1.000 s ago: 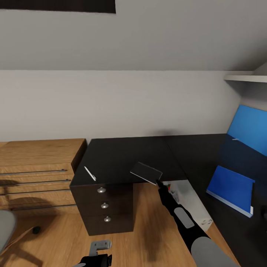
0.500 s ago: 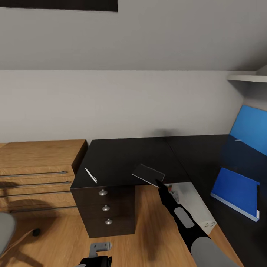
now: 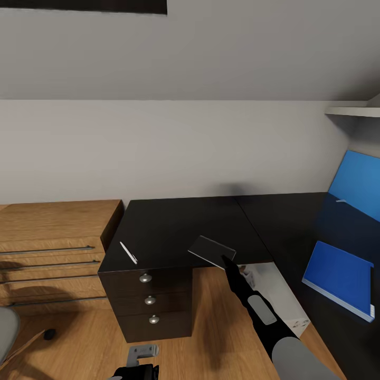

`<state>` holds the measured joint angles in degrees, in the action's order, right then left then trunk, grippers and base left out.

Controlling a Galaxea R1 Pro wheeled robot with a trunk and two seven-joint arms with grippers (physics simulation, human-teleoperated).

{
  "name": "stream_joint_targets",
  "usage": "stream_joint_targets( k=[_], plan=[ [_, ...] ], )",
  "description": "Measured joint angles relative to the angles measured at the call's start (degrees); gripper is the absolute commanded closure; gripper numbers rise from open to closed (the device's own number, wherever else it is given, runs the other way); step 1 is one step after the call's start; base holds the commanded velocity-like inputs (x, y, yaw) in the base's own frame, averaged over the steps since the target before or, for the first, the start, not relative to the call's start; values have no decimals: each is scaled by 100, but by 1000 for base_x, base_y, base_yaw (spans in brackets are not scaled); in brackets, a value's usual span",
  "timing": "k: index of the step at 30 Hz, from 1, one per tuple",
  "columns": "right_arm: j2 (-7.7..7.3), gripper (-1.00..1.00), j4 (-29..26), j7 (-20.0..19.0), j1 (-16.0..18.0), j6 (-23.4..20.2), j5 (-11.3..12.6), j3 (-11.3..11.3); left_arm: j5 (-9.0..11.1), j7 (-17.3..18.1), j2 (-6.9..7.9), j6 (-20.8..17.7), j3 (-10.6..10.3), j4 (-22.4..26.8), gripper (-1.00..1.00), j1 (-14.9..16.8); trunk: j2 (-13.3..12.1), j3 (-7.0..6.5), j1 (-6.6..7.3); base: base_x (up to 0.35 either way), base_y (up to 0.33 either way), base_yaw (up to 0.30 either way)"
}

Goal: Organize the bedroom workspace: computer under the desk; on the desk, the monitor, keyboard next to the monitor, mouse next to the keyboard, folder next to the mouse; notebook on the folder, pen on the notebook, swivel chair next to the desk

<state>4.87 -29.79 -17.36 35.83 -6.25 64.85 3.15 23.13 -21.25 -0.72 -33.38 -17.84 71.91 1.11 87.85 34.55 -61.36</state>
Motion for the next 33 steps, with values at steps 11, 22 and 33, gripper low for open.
stream_joint_targets(
  k=[11, 22, 33],
  plan=[
    [0, 100, -1, -5, 0, 9, -9, 3, 0, 0, 0, -7, -6, 0, -100, 0, 0, 0, 0, 0, 0, 0],
    [0, 100, -16, -23, 0, 14, -11, -3, 0, 0, 0, -6, -17, 0, -100, 0, -319, -143, 175, 0, 0, 0],
    [-2, 100, -54, -48, 0, 38, -19, -5, -1, -27, -4, 1, -24, -121, -100, 0, -761, -341, 417, 0, 0, 0]
  ],
)
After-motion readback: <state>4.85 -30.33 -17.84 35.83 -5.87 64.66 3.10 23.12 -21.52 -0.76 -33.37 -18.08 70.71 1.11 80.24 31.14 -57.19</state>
